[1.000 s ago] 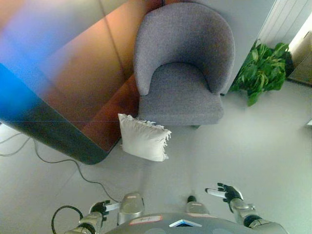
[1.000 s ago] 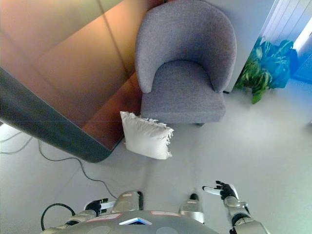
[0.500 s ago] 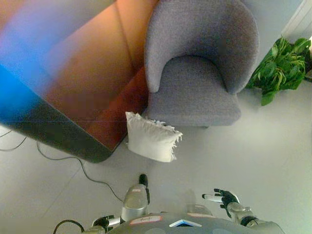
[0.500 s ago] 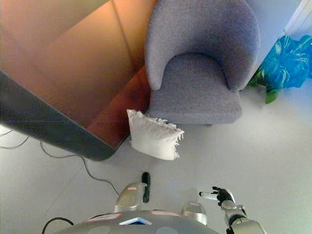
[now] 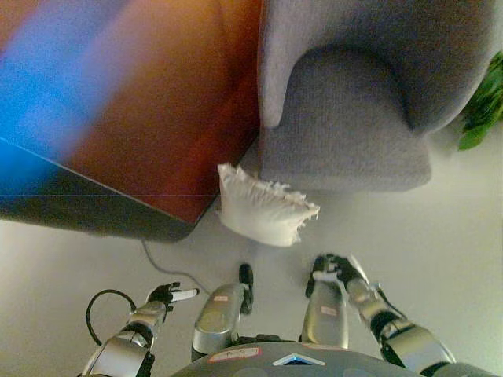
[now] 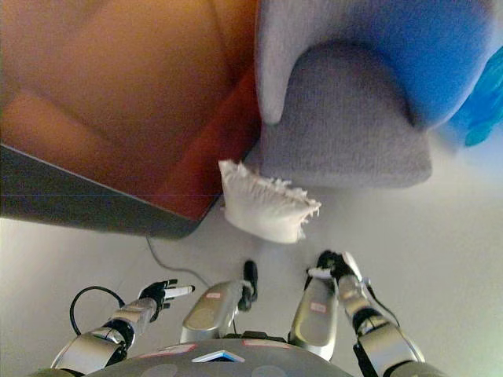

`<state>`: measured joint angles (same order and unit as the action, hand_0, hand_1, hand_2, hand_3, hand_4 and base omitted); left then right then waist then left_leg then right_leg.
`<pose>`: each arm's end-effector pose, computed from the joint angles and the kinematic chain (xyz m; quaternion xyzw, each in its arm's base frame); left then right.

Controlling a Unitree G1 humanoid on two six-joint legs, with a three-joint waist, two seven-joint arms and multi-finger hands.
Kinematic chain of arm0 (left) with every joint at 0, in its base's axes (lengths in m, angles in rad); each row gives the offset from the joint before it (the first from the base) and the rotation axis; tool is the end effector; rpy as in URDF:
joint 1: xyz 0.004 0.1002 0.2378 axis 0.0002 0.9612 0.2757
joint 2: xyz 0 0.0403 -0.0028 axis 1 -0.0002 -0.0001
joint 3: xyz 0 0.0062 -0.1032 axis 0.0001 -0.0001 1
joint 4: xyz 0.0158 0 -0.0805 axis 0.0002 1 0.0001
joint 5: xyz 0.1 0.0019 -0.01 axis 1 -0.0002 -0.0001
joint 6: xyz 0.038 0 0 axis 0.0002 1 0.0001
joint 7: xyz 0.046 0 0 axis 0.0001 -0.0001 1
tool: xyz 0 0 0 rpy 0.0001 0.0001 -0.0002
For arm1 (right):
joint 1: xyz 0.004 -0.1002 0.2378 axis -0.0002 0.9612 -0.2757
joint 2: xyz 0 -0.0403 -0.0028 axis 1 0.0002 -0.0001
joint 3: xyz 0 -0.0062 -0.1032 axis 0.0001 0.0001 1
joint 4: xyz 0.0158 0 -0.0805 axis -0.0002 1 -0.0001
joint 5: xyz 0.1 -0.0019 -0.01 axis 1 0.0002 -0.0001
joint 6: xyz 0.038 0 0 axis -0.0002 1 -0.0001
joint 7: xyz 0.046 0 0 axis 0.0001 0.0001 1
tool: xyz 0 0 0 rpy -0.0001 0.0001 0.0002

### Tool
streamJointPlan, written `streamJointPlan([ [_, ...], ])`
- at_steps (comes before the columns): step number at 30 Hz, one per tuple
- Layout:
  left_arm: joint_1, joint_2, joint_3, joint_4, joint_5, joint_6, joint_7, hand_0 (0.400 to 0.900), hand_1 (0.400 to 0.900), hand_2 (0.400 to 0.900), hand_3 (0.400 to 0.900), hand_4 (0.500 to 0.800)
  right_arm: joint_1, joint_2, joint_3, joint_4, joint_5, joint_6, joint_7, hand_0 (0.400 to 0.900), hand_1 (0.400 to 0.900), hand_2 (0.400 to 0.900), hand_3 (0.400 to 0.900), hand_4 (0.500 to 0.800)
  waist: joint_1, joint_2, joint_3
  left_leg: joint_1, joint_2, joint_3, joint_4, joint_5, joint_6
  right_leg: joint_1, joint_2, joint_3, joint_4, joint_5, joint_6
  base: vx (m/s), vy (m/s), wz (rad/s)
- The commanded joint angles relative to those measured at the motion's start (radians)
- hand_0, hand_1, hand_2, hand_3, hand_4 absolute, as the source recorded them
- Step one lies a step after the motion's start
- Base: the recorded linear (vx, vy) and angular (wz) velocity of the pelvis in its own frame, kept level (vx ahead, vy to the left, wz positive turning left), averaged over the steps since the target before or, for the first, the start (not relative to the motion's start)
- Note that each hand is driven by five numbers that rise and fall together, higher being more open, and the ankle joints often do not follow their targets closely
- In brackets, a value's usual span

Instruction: Pick up the pillow and put it on the sofa.

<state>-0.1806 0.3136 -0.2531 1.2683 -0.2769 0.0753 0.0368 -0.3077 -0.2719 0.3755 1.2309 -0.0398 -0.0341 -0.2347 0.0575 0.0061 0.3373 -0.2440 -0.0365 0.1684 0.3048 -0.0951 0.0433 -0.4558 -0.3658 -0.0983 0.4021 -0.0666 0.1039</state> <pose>0.1271 0.2411 -0.0971 0.1052 0.5479 0.0802 0.8261 0.1792 -0.2101 -0.0806 -0.3132 0.4017 -0.0128 0.8604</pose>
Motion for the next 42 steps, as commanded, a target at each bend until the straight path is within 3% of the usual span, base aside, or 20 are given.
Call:
streamJointPlan([
  [1,0.086,0.000,0.010,-0.021,-0.026,0.001,0.017,0.900,0.900,0.900,0.900,0.800,-0.051,-0.086,-0.018,-0.075,0.005,0.020,-0.080,0.900,0.900,0.900,0.900,0.800,0.033,0.011,0.012,-0.077,0.075,-0.063,0.175,-0.102,-0.032,0.078,-0.022,-0.011,-0.066,0.160,0.007,0.05,-0.119,0.17],
  [7,0.074,0.007,-0.019,-0.014,-0.031,-0.012,-0.003,0.900,0.900,0.900,0.900,0.800,-0.194,-0.154,-0.024,-0.081,0.066,0.023,-0.050,0.900,0.900,0.900,0.900,0.800,0.068,0.032,0.052,-0.121,0.109,-0.083,0.195,-0.096,-0.069,0.038,-0.053,-0.040,-0.002,0.126,0.016,-0.02,-0.073,0.27],
  [15,0.122,-0.001,-0.018,-0.008,-0.042,-0.042,-0.012,0.900,0.900,0.900,0.900,0.800,-0.297,-0.207,-0.018,-0.096,0.131,0.030,-0.074,0.900,0.900,0.900,0.900,0.800,0.099,0.071,0.077,-0.161,0.101,-0.117,0.266,-0.125,-0.081,-0.010,-0.080,-0.026,0.118,0.066,0.012,0.03,0.018,0.12],
  [24,0.146,-0.027,-0.044,-0.038,-0.068,-0.052,-0.028,0.900,0.900,0.900,0.900,0.800,-0.443,-0.280,0.021,-0.132,0.156,0.073,0.029,0.900,0.900,0.900,0.900,0.800,0.122,0.125,0.112,-0.251,0.087,-0.129,0.328,-0.123,-0.089,-0.100,-0.093,-0.005,0.222,0.020,0.005,0.00,0.063,0.07],
  [42,0.215,-0.046,-0.046,-0.077,-0.106,-0.069,-0.043,0.900,0.900,0.900,0.900,0.800,-0.671,-0.336,0.128,-0.173,0.144,0.133,0.148,0.900,0.900,0.900,0.900,0.800,0.159,0.194,0.183,-0.575,0.070,-0.147,0.682,-0.242,-0.076,-0.418,-0.083,0.107,0.587,-0.137,-0.027,-0.02,0.043,0.08],
])
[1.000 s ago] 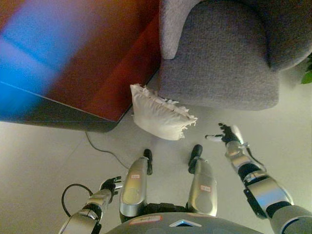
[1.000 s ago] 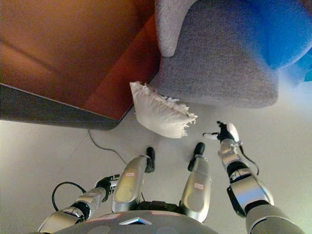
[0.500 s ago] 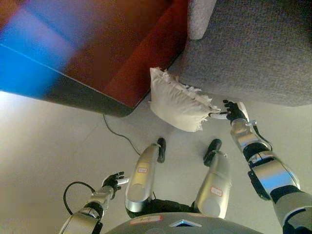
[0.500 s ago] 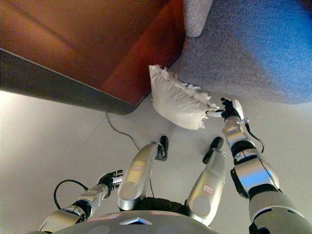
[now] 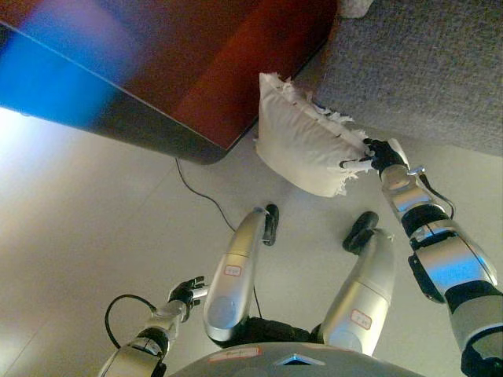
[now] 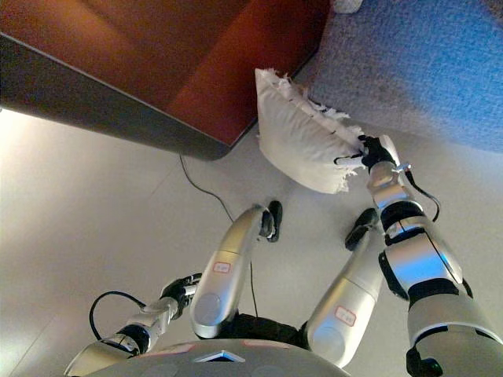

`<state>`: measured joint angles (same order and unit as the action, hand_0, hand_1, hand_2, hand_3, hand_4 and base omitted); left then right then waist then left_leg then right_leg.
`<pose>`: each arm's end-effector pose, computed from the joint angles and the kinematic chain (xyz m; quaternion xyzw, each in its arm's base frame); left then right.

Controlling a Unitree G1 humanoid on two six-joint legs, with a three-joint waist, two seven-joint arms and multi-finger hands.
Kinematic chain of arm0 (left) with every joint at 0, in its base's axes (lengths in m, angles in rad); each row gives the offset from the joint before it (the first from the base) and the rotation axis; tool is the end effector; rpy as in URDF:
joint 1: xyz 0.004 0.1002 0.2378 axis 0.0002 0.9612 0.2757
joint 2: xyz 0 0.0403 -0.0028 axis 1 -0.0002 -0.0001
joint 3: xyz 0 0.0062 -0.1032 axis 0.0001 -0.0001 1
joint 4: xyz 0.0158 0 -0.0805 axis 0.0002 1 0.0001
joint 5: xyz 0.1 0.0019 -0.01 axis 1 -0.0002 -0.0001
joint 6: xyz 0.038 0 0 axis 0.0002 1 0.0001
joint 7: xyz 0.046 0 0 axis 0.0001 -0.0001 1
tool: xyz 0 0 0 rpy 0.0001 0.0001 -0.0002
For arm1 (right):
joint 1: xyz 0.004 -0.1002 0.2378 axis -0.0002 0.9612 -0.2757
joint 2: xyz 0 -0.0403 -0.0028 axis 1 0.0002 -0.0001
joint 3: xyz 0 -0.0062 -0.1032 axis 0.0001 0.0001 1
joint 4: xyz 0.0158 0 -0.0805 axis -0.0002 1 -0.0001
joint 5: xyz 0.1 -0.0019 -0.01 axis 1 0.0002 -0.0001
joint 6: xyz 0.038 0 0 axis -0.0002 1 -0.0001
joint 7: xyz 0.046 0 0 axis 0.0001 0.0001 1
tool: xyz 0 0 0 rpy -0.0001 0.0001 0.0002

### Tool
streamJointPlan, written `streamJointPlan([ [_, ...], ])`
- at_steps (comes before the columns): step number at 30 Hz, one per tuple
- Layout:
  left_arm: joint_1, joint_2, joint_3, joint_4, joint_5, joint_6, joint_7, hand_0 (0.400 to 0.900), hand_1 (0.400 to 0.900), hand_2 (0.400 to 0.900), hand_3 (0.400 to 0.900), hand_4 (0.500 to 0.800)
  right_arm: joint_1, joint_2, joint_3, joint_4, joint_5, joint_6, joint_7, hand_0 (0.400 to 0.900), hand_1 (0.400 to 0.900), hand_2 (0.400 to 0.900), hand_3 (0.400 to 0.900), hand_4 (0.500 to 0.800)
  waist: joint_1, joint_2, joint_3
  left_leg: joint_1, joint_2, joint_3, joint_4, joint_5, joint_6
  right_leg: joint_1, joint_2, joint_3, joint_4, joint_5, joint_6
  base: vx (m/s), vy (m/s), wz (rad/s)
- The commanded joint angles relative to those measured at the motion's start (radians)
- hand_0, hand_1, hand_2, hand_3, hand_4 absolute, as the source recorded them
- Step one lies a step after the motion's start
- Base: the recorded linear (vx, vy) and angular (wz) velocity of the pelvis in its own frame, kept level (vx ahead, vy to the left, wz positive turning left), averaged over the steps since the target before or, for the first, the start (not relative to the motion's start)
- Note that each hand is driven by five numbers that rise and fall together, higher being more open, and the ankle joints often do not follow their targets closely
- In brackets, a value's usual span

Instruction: Pick up the pillow and put it on the sofa.

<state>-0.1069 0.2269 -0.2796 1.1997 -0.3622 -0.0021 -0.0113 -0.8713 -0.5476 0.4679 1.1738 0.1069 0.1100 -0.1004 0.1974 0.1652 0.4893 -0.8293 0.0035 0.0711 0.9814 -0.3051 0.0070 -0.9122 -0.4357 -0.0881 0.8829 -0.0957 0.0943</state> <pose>0.1142 0.2067 -0.1080 0.0261 0.5243 0.0364 0.8503 0.3269 -0.2557 0.0892 -0.3535 0.2073 -0.0897 0.9077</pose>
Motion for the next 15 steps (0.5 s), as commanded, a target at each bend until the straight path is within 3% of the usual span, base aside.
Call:
streamJointPlan([
  [1,0.144,0.039,-0.020,-0.008,-0.021,0.007,0.005,0.900,0.900,0.900,0.900,0.800,-0.118,-0.062,0.040,-0.115,-0.003,-0.009,0.019,0.900,0.900,0.900,0.900,0.800,0.021,0.037,0.031,-0.005,0.030,-0.052,0.017,-0.034,-0.039,0.023,-0.011,0.102,0.120,-0.113,-0.019,-0.07,0.008,0.07],
  [15,0.206,0.066,0.003,-0.036,-0.059,-0.026,-0.022,0.900,0.900,0.900,0.900,0.800,-0.324,-0.108,0.185,-0.080,-0.105,0.029,0.140,0.900,0.900,0.900,0.900,0.800,0.052,0.072,0.031,-0.320,0.021,-0.106,0.291,-0.059,-0.044,-0.262,0.045,0.184,0.401,-0.230,-0.034,-0.05,-0.031,0.06],
])
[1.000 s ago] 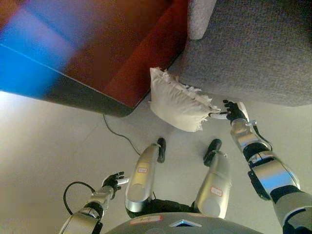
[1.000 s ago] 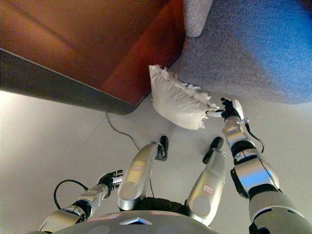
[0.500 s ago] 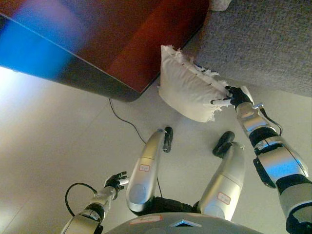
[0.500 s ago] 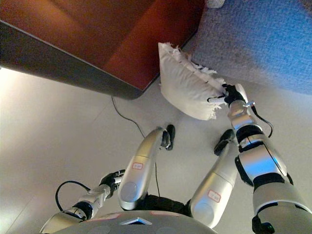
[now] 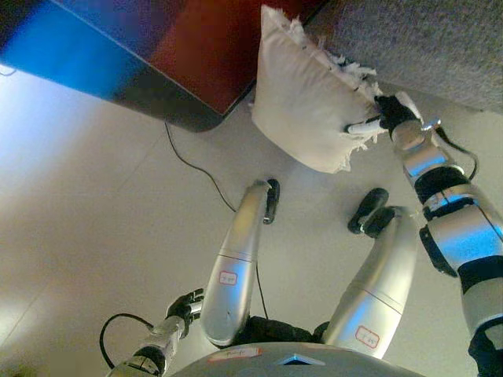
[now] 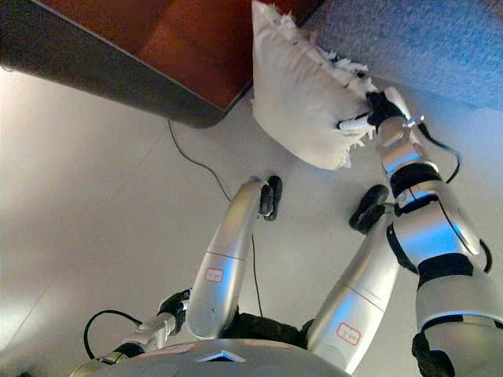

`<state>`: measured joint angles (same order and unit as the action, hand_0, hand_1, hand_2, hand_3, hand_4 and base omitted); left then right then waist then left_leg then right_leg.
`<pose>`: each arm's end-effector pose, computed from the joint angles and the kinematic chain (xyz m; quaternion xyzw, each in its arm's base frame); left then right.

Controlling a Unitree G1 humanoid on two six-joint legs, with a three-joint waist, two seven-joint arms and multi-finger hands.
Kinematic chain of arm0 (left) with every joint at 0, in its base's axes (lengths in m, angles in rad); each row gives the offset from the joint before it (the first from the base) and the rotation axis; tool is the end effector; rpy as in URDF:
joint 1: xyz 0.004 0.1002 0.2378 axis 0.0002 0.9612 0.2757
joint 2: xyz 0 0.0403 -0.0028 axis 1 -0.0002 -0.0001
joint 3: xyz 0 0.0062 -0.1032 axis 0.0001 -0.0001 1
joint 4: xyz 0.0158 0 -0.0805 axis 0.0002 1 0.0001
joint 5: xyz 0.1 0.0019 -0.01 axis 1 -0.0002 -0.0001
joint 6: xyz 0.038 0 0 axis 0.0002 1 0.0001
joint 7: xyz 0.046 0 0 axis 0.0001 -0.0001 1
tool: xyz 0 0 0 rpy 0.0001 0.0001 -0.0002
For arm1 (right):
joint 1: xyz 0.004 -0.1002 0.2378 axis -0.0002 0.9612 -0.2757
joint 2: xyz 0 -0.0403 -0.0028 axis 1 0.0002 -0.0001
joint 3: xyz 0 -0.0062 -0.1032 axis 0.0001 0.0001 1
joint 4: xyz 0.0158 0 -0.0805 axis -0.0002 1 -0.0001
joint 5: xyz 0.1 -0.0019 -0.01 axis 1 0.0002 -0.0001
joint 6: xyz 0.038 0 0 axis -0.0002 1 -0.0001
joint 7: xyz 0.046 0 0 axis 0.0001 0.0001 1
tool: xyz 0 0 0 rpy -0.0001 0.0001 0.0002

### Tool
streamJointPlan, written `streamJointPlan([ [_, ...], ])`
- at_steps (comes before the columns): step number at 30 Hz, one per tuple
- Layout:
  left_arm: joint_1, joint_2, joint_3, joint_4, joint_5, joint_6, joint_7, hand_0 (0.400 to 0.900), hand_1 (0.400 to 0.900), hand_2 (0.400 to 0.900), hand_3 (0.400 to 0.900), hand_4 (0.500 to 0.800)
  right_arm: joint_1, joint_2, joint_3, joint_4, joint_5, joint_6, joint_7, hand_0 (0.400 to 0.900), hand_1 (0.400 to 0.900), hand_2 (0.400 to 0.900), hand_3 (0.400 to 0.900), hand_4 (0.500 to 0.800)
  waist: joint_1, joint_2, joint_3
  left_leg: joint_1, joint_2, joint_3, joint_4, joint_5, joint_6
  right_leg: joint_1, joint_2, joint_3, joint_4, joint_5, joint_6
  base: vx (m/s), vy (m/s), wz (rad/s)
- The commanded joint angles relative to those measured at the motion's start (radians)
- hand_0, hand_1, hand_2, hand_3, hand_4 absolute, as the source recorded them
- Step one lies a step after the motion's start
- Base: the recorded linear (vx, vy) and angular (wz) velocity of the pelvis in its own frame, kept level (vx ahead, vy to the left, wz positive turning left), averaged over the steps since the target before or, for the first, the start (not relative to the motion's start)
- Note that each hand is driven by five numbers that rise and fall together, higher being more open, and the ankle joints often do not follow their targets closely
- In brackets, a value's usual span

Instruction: Pick up the pillow and put it on the sofa.

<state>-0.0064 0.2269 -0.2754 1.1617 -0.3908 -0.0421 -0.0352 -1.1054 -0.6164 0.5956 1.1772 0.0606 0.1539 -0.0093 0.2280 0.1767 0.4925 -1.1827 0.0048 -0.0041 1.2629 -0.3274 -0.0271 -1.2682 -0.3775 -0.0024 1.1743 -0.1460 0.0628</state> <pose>0.0855 0.2074 -0.1141 -0.0005 0.5326 0.0401 0.8454 0.3557 -0.2523 0.1666 -0.4268 0.1444 -0.0761 0.8895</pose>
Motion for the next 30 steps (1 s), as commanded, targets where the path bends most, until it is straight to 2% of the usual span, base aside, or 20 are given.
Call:
streamJointPlan([
  [1,0.113,0.069,0.004,0.003,-0.031,0.012,-0.002,0.900,0.900,0.900,0.900,0.800,-0.104,-0.045,0.065,-0.082,-0.054,-0.022,0.064,0.900,0.900,0.900,0.900,0.800,0.022,0.063,0.027,0.020,0.019,-0.033,0.022,-0.037,-0.012,0.082,-0.011,0.102,0.124,-0.186,-0.005,-0.03,-0.030,0.10],
  [4,0.135,0.074,0.023,0.009,-0.032,0.004,-0.009,0.900,0.900,0.900,0.900,0.800,-0.130,-0.055,0.080,-0.091,-0.055,-0.038,0.114,0.900,0.900,0.900,0.900,0.800,0.024,0.068,0.027,-0.015,0.026,-0.035,0.053,-0.036,-0.018,0.051,-0.006,0.112,0.162,-0.203,-0.010,-0.03,-0.036,0.09],
  [5,0.141,0.078,0.033,0.011,-0.029,0.002,-0.013,0.900,0.900,0.900,0.900,0.800,-0.138,-0.060,0.088,-0.095,-0.038,-0.045,0.136,0.400,0.400,0.400,0.400,0.500,0.024,0.070,0.027,-0.027,0.029,-0.037,0.064,-0.035,-0.021,0.041,-0.005,0.115,0.179,-0.209,-0.012,-0.02,-0.043,0.08],
  [7,0.151,0.084,0.052,0.020,-0.019,-0.001,-0.026,0.900,0.900,0.900,0.900,0.800,-0.137,-0.066,0.084,-0.093,-0.010,-0.068,0.148,0.400,0.400,0.400,0.400,0.500,0.023,0.073,0.027,-0.049,0.036,-0.037,0.090,-0.036,-0.026,0.021,-0.003,0.123,0.209,-0.218,-0.014,-0.01,-0.027,0.05],
  [12,0.178,0.086,0.067,0.017,-0.006,-0.024,-0.041,0.900,0.900,0.900,0.900,0.800,-0.136,-0.093,0.064,-0.102,0.007,-0.118,0.079,0.400,0.400,0.400,0.400,0.500,0.015,0.081,0.027,-0.063,0.048,-0.039,0.123,-0.036,-0.035,0.004,0.001,0.136,0.248,-0.228,-0.013,0.00,-0.003,0.01],
  [20,0.208,0.097,0.076,0.008,0.005,-0.039,-0.052,0.900,0.900,0.900,0.900,0.800,-0.084,-0.117,0.007,-0.151,0.035,-0.141,0.055,0.400,0.400,0.400,0.400,0.500,-0.001,0.080,0.027,-0.023,0.081,-0.037,0.127,-0.031,-0.047,0.034,0.001,0.140,0.255,-0.218,-0.007,0.01,-0.017,0.00],
  [25,0.203,0.092,0.081,0.028,0.013,-0.059,-0.046,0.900,0.900,0.900,0.900,0.800,-0.039,-0.104,-0.027,-0.158,0.055,-0.175,0.053,0.400,0.400,0.400,0.400,0.500,-0.008,0.057,0.006,0.050,0.104,-0.032,0.078,-0.020,-0.053,0.098,-0.004,0.117,0.191,-0.186,0.006,0.01,-0.061,-0.04],
  [30,0.151,0.098,0.073,0.027,0.013,-0.046,-0.030,0.900,0.900,0.900,0.900,0.800,0.019,-0.081,-0.047,-0.183,0.034,-0.217,0.047,0.400,0.400,0.400,0.400,0.500,-0.013,0.015,-0.040,0.220,0.110,-0.010,-0.129,0.017,-0.059,0.245,-0.015,0.052,-0.023,-0.109,0.039,0.00,-0.028,-0.19],
])
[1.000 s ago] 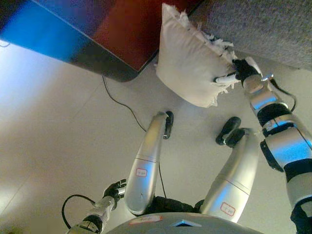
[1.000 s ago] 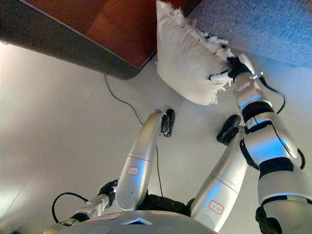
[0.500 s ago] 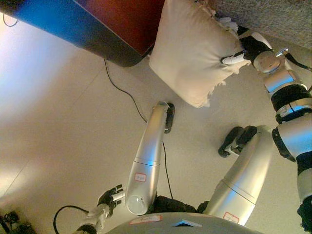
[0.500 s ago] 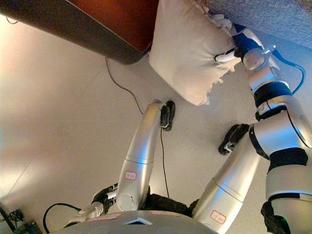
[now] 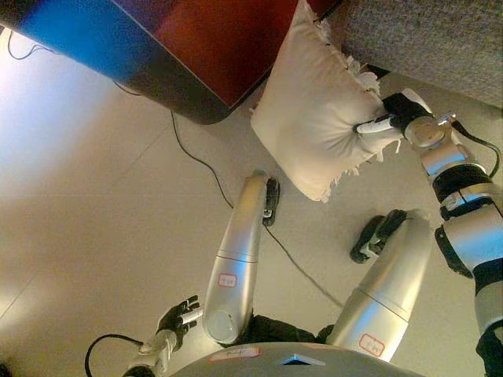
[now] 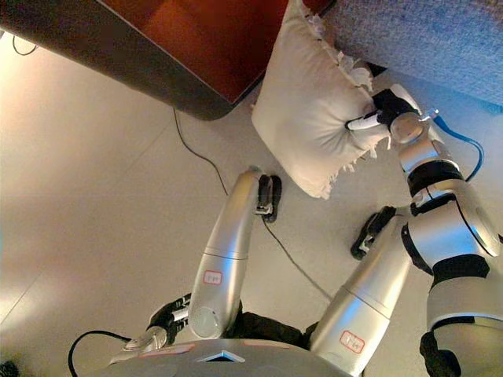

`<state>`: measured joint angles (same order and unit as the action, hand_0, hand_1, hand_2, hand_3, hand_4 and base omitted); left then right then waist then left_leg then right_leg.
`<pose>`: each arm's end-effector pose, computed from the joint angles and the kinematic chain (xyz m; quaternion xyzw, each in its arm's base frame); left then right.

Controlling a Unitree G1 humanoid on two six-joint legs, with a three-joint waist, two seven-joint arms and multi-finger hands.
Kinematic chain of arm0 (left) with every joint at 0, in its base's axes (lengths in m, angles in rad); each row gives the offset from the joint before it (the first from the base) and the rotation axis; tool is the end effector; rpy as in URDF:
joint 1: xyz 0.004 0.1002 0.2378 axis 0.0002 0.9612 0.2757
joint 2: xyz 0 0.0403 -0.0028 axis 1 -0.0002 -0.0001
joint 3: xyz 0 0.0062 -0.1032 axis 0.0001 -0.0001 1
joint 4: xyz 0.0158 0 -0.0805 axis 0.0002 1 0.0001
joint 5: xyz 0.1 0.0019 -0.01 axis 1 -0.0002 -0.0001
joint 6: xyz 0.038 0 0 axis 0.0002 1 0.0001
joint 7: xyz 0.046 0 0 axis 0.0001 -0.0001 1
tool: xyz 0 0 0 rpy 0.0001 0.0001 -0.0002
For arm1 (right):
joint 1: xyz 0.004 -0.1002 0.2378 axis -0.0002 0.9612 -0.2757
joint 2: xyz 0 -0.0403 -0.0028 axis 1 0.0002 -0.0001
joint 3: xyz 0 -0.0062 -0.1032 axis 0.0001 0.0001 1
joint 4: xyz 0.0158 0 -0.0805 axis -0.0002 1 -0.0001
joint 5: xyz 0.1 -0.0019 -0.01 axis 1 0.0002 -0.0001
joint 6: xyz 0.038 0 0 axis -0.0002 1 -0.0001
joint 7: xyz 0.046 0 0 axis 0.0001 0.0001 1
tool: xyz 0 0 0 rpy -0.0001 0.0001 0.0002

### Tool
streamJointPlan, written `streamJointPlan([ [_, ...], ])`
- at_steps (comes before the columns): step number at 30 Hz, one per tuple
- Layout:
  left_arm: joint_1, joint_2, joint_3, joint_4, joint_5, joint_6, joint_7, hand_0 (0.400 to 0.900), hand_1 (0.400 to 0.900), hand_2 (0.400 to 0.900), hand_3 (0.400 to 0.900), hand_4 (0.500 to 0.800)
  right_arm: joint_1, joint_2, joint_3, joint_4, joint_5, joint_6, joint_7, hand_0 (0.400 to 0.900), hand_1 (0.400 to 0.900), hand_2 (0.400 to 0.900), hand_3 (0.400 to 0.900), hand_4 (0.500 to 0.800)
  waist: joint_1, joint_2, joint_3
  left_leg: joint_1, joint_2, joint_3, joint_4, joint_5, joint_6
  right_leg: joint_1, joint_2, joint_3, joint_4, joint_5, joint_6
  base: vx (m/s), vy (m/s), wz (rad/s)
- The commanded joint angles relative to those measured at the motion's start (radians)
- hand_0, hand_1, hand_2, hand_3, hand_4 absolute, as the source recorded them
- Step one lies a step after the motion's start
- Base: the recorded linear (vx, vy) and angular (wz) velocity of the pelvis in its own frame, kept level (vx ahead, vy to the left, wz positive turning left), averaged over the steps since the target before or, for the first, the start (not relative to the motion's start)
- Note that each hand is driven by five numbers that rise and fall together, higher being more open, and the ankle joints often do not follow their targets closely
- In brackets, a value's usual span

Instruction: Pick up the pillow and put it on the sofa.

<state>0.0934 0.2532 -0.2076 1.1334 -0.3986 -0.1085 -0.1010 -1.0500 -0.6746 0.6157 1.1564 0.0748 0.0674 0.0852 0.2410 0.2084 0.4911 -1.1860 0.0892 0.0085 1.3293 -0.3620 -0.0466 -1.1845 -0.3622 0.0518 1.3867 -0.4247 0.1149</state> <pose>0.0571 0.2226 -0.1146 -0.0294 0.5251 0.0566 0.8486 0.3466 -0.2694 0.1593 -0.4347 0.1501 -0.0289 0.8875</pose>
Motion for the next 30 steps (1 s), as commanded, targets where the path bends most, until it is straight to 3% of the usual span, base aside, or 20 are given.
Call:
streamJointPlan([
  [1,0.040,0.074,0.003,0.053,0.023,0.022,0.043,0.900,0.900,0.900,0.900,0.800,-0.022,-0.020,-0.073,-0.170,0.021,-0.137,-0.047,0.400,0.400,0.400,0.400,0.500,-0.025,-0.025,-0.044,0.266,0.025,-0.018,-0.245,0.061,-0.041,0.199,-0.036,-0.015,-0.281,0.186,-0.009,0.04,-0.030,-0.22],
  [8,-0.005,0.109,0.004,0.045,0.076,0.049,0.072,0.900,0.900,0.900,0.900,0.800,0.104,-0.031,-0.109,-0.213,0.013,-0.171,-0.006,0.400,0.400,0.400,0.400,0.500,-0.021,-0.088,-0.110,0.581,0.038,0.024,-0.539,0.149,-0.056,0.528,-0.086,-0.127,-0.573,0.276,0.010,0.13,-0.039,-0.20],
  [9,-0.006,0.111,0.007,0.044,0.082,0.052,0.075,0.900,0.900,0.900,0.900,0.800,0.117,-0.036,-0.112,-0.224,0.005,-0.171,0.000,0.400,0.400,0.400,0.400,0.500,-0.024,-0.099,-0.124,0.611,0.036,0.031,-0.589,0.188,-0.050,0.564,-0.091,-0.148,-0.628,0.313,0.002,0.09,-0.017,-0.20],
  [14,-0.008,0.124,0.030,0.041,0.100,0.062,0.098,0.900,0.900,0.900,0.900,0.800,0.190,-0.066,-0.127,-0.312,-0.019,-0.164,0.036,0.400,0.400,0.400,0.400,0.500,-0.037,-0.153,-0.176,0.793,0.039,0.055,-0.730,0.212,-0.046,0.769,-0.090,-0.218,-0.802,0.359,0.013,0.14,-0.056,-0.18],
  [21,0.028,0.142,0.111,0.048,0.176,0.102,0.109,0.900,0.900,0.900,0.900,0.800,0.298,-0.147,-0.170,-0.530,-0.034,-0.126,0.108,0.400,0.400,0.400,0.400,0.500,-0.067,-0.218,-0.296,1.047,0.042,0.085,-0.974,0.242,-0.035,1.054,-0.030,-0.286,-1.089,0.417,0.028,0.20,-0.085,-0.14],
  [30,0.057,0.160,0.196,0.073,0.240,0.101,0.102,0.900,0.900,0.900,0.900,0.800,0.310,-0.250,-0.245,-0.679,0.007,-0.170,0.108,0.400,0.400,0.400,0.400,0.500,-0.095,-0.246,-0.393,1.188,0.044,0.123,-1.174,0.307,-0.042,1.180,0.051,-0.295,-1.283,0.462,0.046,0.10,-0.066,-0.12],
])
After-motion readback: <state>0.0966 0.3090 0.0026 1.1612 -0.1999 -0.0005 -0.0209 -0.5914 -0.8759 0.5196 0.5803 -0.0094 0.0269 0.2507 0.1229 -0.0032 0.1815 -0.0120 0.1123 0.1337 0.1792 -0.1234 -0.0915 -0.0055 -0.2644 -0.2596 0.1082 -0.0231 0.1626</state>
